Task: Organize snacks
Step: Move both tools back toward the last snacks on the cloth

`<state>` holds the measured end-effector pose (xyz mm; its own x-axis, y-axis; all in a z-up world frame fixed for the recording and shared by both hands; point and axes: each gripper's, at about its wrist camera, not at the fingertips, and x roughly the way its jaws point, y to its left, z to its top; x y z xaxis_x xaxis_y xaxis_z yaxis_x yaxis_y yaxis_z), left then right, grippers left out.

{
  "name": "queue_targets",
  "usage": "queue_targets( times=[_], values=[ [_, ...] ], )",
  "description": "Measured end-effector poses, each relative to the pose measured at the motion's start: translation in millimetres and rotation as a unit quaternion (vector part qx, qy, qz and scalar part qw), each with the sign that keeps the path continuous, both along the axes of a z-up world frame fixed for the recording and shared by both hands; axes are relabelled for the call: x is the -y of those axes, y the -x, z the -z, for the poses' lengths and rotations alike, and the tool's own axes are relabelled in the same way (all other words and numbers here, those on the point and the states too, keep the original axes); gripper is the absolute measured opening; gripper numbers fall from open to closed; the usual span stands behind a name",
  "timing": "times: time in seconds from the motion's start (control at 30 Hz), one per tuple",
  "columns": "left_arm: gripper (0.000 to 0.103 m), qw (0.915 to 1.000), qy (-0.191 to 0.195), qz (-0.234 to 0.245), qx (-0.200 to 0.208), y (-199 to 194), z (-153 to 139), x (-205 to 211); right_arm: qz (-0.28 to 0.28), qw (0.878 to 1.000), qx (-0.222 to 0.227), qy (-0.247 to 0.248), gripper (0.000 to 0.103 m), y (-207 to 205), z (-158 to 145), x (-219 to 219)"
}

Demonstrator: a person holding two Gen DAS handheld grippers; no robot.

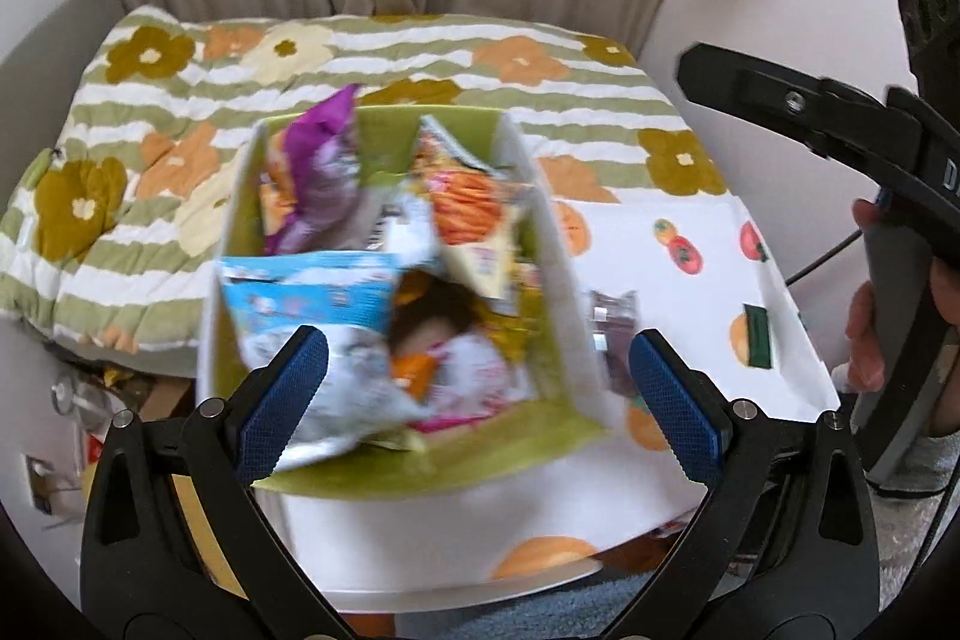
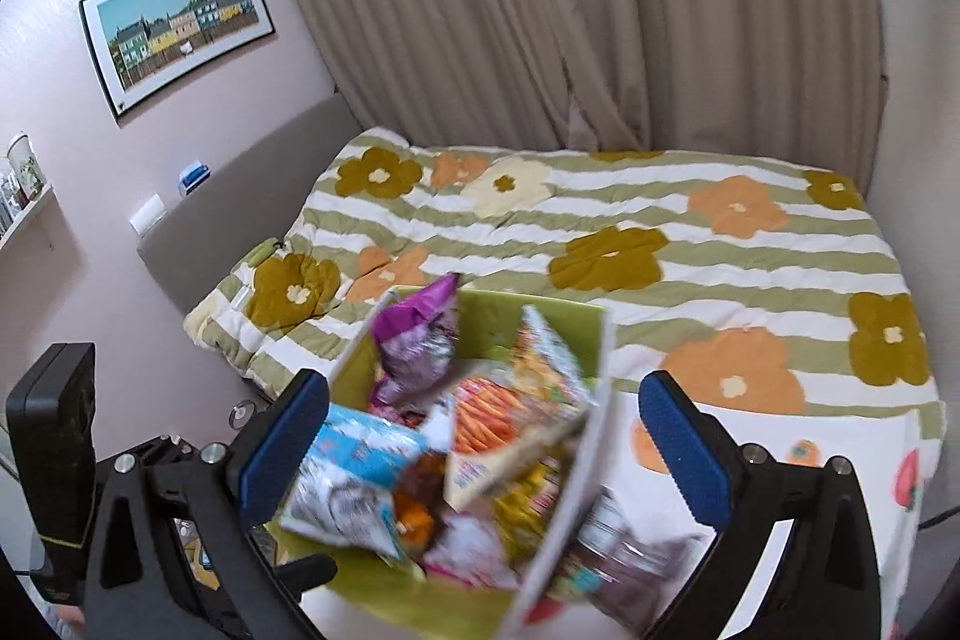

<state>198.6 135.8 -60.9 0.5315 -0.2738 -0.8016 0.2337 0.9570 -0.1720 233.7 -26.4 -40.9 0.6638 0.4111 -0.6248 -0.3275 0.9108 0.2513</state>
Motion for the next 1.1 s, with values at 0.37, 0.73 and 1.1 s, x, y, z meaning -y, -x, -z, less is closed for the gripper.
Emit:
queue_targets(
  times=[0.37, 0.73, 1.1],
  values=[
    [0.1, 0.9999, -0.004, 0.01, -0.01, 51.1, 17.0, 115.6, 0.045, 0.998, -0.01, 0.032, 0.103, 76.7, 12.5, 126.7],
    [0.1, 0.9932, -0.044, 0.037, -0.101, 47.0, 103.9, 187.9, 0.119, 0.991, -0.065, 0.019, 0.103, 111.5, 68.9, 208.9],
    [0.1, 0.9829, 0.008, -0.095, -0.158, -21.2, 177.8, 193.2, 0.18, 0.972, -0.145, 0.048, 0.103, 103.7, 154.7, 240.6]
  ],
)
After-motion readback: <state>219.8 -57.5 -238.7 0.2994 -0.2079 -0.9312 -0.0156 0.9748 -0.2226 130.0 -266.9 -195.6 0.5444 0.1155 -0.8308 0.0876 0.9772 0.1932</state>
